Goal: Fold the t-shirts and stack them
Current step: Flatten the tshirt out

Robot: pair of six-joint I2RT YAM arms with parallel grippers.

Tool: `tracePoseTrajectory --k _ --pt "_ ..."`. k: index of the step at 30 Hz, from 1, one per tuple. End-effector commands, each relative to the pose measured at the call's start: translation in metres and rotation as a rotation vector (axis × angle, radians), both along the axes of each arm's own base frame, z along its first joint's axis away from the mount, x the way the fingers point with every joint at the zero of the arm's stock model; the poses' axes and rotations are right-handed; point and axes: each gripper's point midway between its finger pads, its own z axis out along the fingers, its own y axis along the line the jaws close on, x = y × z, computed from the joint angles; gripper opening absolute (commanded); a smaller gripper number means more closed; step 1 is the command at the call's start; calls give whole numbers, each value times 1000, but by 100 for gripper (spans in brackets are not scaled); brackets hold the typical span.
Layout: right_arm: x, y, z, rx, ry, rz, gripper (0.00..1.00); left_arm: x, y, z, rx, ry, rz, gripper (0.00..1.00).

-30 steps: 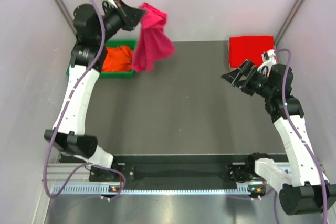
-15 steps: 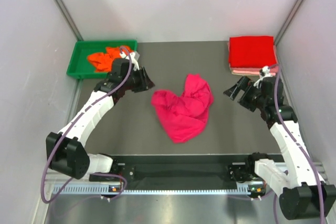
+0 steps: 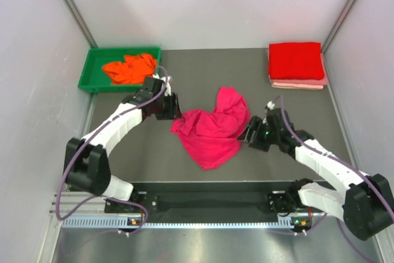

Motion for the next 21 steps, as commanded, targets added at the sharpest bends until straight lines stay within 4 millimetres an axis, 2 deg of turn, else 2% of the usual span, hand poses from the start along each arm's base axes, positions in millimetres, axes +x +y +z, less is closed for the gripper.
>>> tracePoseTrajectory --k 1,3,4,6,7,9,10,12,13,16,17,19,21 --pt "-8 29 -1 81 -20 -47 64 -21 -10 -34 56 126 -96 52" --pt "-15 40 -7 120 -5 -68 61 -25 -24 -38 32 126 -138 52" --pt "-25 52 -11 125 8 -34 60 -26 -28 -40 21 125 -144 52" --pt "-30 64 -9 137 9 -21 60 -24 -37 -40 -2 106 -154 54" --pt "-39 74 -13 124 21 18 59 -23 -39 -46 -3 125 -149 54" --pt "-42 83 -11 112 21 26 59 -21 -37 -53 19 149 -135 53" --pt "-50 94 -13 104 28 60 59 -21 -36 -59 31 167 -134 52" --pt "-57 104 -17 106 41 71 59 -21 -34 -64 45 177 -126 50" --pt "-66 112 -24 91 62 98 59 -20 -33 -66 53 178 -117 49" --pt "-72 128 -33 90 73 103 59 -20 -32 -67 58 182 -109 36" --pt "-70 130 -36 82 66 88 59 -19 -32 -66 57 177 -109 27" --pt "-69 136 -43 88 77 67 59 -16 -33 -62 56 161 -112 17" --pt "-65 139 -46 78 72 63 59 -12 -32 -57 65 148 -106 0"
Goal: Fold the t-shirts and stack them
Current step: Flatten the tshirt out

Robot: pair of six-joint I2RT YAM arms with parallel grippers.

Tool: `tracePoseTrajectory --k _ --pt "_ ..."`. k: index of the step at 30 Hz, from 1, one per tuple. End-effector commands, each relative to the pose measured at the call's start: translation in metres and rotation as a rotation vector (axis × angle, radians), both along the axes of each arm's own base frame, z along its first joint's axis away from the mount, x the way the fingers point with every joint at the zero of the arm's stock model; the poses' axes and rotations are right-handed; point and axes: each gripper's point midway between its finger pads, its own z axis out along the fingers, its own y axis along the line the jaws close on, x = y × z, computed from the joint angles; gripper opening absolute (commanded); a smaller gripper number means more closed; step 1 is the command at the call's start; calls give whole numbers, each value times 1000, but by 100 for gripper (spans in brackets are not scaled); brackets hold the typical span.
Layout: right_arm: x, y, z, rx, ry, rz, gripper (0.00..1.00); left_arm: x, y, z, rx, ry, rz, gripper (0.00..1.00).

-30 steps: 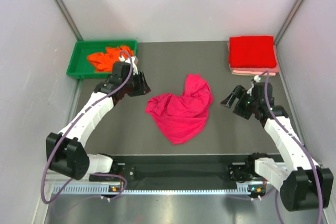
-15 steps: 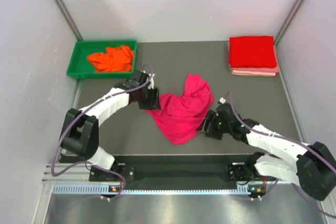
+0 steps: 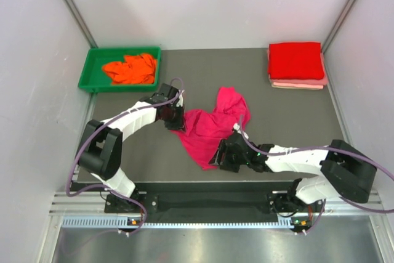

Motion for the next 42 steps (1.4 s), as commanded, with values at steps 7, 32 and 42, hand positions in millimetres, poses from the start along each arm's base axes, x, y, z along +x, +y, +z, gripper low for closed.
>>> tracePoseTrajectory --k 7,32,42 --pt "50 8 14 -71 -158 -122 29 47 9 48 22 -167 62 0" --pt "69 -166 107 -266 -244 -153 0 1 -81 98 -369 -152 -153 34" --pt "65 -163 103 -252 -255 -115 0 -18 -112 28 -285 -20 -159 56"
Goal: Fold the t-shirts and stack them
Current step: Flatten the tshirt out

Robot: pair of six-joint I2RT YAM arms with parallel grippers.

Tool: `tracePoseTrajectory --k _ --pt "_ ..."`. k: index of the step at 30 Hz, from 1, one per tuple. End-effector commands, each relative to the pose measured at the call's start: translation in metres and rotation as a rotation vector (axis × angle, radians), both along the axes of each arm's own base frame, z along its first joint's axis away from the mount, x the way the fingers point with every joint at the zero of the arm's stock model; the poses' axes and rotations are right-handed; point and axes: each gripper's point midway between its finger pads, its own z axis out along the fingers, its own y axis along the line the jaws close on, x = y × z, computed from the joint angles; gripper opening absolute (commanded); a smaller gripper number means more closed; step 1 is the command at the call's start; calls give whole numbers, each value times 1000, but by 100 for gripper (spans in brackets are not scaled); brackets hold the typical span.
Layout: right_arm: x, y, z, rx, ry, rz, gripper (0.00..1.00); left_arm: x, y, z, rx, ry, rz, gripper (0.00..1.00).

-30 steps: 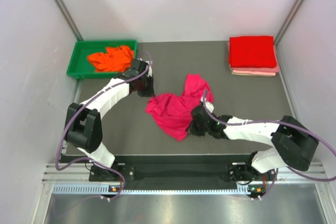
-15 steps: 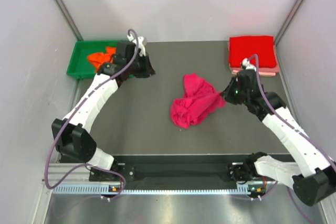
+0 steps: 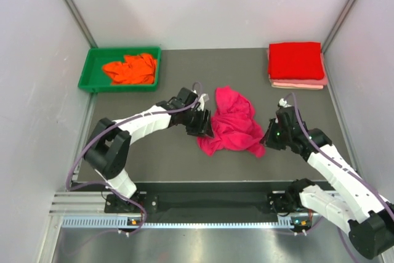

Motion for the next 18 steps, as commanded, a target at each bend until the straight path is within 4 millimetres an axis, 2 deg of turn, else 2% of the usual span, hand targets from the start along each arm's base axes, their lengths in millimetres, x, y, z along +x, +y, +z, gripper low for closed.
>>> tracePoseTrajectory --k 1,5,7,8,9,10,11,12,13,14,15,16,18 --pt "9 7 13 34 -61 26 0 22 -16 1 -46 -58 29 56" --pt "9 8 10 38 -63 31 0 24 -21 -8 -42 -52 26 57" --pt "9 8 6 35 -61 30 0 26 -23 -10 -40 -50 30 50" --pt "9 8 4 36 -57 27 0 27 -24 -9 -46 -49 32 44" --pt "11 9 4 37 -60 25 0 27 -25 -9 -48 -41 34 21" --pt "11 8 1 36 -55 22 0 27 -26 -7 -48 -39 40 10" --pt "13 7 1 28 -57 15 0 33 -29 1 -54 -54 47 1" --pt "16 6 0 16 -59 8 0 35 -19 2 2 -52 73 0" --pt "23 1 4 -7 -64 -14 0 42 -14 9 31 -73 91 0" --pt "30 -6 6 -45 -76 -31 0 60 -16 37 32 -135 108 0" --pt "35 -12 10 -65 -72 -45 0 64 -1 45 103 -140 121 0" --pt "57 -20 32 -70 -101 -87 0 98 9 86 121 -242 196 0" --pt "79 -35 60 -106 -135 -102 0 126 31 124 163 -322 268 0"
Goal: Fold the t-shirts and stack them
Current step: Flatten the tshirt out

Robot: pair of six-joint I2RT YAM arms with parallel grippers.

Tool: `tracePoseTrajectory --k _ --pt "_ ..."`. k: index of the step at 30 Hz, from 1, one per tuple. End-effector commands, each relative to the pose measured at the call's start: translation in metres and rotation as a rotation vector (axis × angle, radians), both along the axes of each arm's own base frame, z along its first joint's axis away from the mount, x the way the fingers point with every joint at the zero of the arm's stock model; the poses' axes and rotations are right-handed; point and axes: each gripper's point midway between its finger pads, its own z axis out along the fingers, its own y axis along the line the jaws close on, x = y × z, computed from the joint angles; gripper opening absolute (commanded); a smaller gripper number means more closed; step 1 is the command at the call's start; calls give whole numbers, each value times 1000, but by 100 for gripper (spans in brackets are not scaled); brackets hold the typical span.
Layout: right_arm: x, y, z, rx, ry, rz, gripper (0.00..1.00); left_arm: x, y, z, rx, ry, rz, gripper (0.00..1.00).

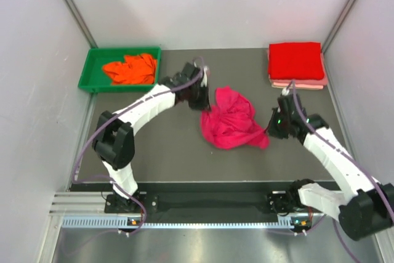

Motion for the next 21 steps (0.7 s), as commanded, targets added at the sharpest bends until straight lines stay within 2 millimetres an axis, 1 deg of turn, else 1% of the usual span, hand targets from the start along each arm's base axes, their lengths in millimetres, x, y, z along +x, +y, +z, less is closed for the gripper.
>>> tracePoseTrajectory --k 1,2,3,4,5,6,7,8,9,10,11,12,13,14,15,16,17,18,19,20,21 --pt "80 -34 100 -49 -233 -99 0 73 70 98 128 -240 219 0" --pt "92 -43 121 -70 -263 -104 0 92 79 149 82 -338 268 0" --pt "101 -50 128 -91 -231 -115 0 101 92 170 72 -369 300 0" --pt "120 -63 183 -83 -347 -155 0 113 117 211 32 -433 365 0" --pt "127 -68 203 -85 -378 -155 0 117 129 229 12 -461 394 0" --pt "137 -77 235 -82 -416 -175 0 121 148 257 -21 -516 434 0" --pt "139 -79 248 -81 -431 -166 0 120 155 265 -33 -528 440 0" --pt "140 -80 259 -78 -441 -162 0 113 157 276 -66 -537 418 0" --pt "139 -83 261 -82 -422 -164 0 109 160 280 -75 -541 411 0" --pt "136 -85 278 -81 -461 -168 0 105 162 273 -73 -521 402 0" --pt "133 -86 279 -82 -464 -170 0 99 159 271 -91 -510 375 0" --pt "125 -87 277 -85 -463 -170 0 85 159 279 -111 -531 362 0" --pt "120 -87 270 -88 -451 -167 0 77 157 252 -100 -468 348 0" --pt "108 -82 254 -70 -425 -143 0 61 157 267 -142 -521 334 0" --pt "102 -81 267 -61 -470 -139 0 53 156 261 -153 -515 331 0" --pt "96 -80 230 -63 -387 -131 0 43 155 220 -139 -429 330 0" --pt "88 -79 215 -58 -364 -137 0 34 154 210 -164 -414 327 0" --pt "76 -78 214 -47 -395 -140 0 13 142 224 -275 -447 281 0" --pt "65 -75 164 -31 -289 -138 0 0 139 174 -273 -336 282 0" --pt "56 -69 145 -2 -258 -122 0 -18 137 170 -313 -324 273 0" --pt "46 -67 134 12 -257 -126 0 -28 134 152 -340 -262 294 0"
